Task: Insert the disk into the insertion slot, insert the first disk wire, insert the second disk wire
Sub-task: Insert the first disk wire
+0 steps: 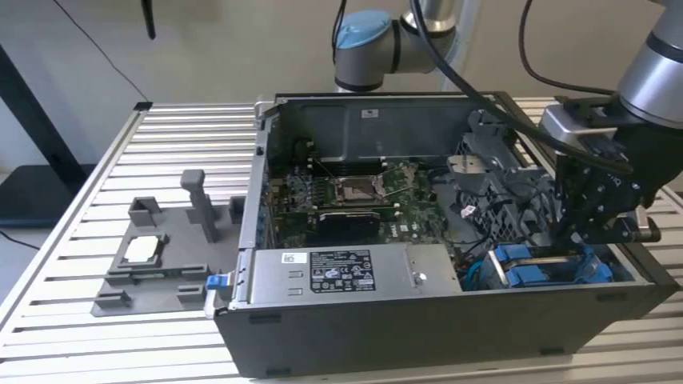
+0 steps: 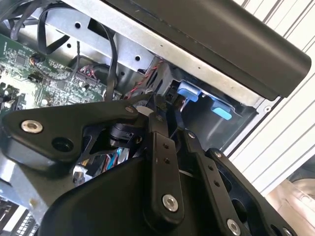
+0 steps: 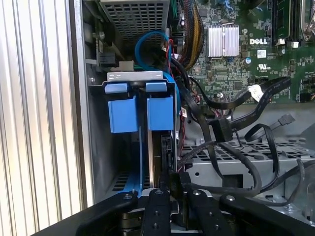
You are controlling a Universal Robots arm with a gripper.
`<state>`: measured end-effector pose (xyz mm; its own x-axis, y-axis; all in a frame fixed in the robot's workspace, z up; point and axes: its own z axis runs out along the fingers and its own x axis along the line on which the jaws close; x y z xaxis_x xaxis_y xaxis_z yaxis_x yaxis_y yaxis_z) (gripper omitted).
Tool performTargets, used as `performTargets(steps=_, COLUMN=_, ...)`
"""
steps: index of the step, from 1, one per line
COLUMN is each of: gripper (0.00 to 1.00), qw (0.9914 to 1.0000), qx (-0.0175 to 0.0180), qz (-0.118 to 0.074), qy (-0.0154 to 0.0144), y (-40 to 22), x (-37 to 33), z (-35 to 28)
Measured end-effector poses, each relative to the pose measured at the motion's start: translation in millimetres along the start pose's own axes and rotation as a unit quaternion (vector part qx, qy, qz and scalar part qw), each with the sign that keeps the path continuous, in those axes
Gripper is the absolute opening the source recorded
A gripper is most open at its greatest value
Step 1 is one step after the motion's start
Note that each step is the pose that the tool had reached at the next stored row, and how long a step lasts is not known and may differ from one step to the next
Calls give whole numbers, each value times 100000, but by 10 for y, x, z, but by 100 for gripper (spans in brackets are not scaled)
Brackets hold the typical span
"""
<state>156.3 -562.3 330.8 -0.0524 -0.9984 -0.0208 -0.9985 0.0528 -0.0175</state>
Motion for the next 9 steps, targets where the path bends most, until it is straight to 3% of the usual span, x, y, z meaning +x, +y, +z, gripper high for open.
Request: performTargets(steps=9, gripper=20, qw=100000, qx=-9, qz=-6, qy=-51, y=0, x=0, z=7)
